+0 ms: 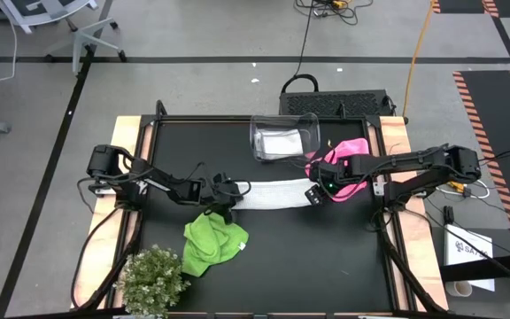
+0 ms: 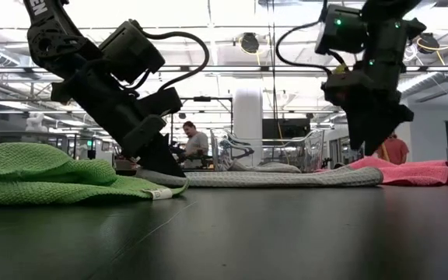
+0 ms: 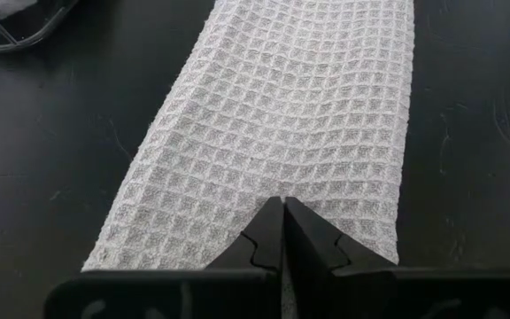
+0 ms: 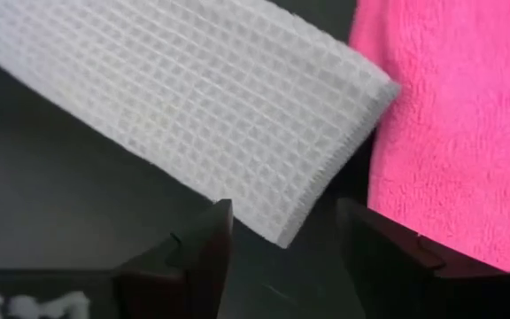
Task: Fold microfiber towels
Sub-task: Fold the gray microfiber cloth
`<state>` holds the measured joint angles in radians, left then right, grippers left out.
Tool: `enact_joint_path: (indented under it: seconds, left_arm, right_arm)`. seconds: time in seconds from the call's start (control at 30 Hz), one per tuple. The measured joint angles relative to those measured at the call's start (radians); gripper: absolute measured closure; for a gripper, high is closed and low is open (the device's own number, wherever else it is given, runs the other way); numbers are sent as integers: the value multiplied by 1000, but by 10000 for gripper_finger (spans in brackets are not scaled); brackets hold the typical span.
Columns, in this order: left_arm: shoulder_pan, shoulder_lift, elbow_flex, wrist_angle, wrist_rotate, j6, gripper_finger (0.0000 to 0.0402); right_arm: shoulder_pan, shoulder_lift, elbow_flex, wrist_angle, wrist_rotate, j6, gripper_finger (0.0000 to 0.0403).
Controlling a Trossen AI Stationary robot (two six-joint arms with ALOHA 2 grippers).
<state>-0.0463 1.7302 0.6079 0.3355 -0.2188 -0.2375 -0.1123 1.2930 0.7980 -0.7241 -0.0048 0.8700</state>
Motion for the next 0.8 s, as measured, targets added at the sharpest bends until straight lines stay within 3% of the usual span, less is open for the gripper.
enact_joint_path:
  seconds: [0.8]
  left_arm:
    - [0,0,0,-1,-3,2,383]
  right_arm:
    - [1,-5,-283,413,33,125,206]
